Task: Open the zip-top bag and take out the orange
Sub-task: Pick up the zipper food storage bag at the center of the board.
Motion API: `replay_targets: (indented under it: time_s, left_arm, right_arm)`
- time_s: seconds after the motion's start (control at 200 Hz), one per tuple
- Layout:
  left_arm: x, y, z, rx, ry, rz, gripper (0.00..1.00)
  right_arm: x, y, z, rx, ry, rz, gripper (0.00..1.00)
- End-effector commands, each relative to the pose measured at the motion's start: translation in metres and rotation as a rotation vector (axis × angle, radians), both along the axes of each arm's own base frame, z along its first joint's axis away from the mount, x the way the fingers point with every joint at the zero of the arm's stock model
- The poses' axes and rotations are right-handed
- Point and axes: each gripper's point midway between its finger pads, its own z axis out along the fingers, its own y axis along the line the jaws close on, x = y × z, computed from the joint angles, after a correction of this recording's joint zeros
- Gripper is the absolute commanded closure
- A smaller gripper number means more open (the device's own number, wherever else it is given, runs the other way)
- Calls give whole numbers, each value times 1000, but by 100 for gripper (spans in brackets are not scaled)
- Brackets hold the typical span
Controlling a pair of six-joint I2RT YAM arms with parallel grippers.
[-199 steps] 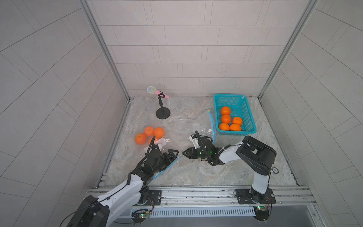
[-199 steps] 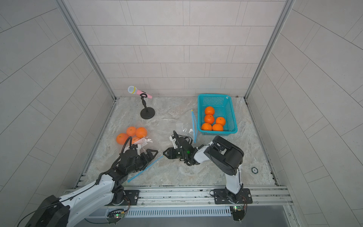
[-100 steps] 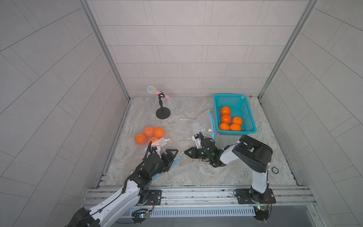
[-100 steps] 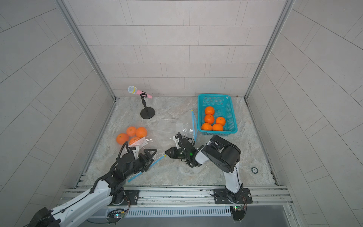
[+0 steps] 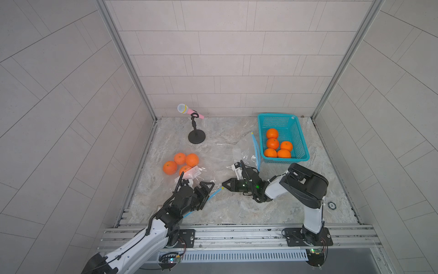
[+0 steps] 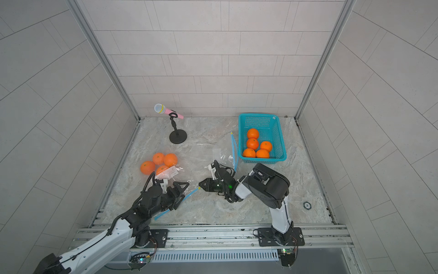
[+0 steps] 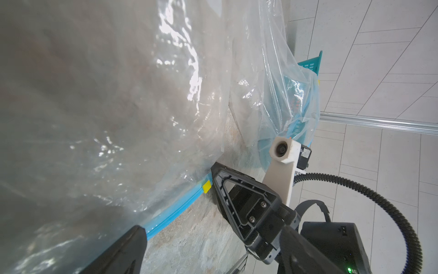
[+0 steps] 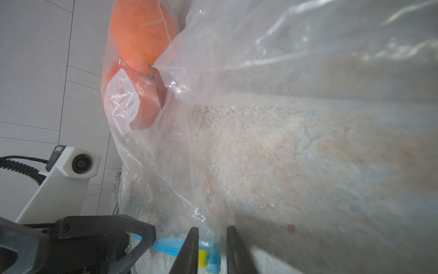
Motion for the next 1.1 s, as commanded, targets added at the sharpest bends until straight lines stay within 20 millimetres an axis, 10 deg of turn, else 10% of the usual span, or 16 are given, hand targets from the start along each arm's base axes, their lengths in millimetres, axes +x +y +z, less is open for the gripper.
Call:
replay_targets:
  time_s: [0.0, 0.926, 1.096]
  left_arm:
    - [2, -4, 8, -23, -1, 3, 7]
    - [-3, -16, 1, -8, -1, 22, 7]
    - [4, -12, -9, -9, 18, 96, 20]
  right_arm:
    - [-9, -2, -19, -29, 55, -8, 77]
    - [-19, 8, -6, 84, 30, 41, 94]
    - [-20, 8, 0, 118, 21, 40, 98]
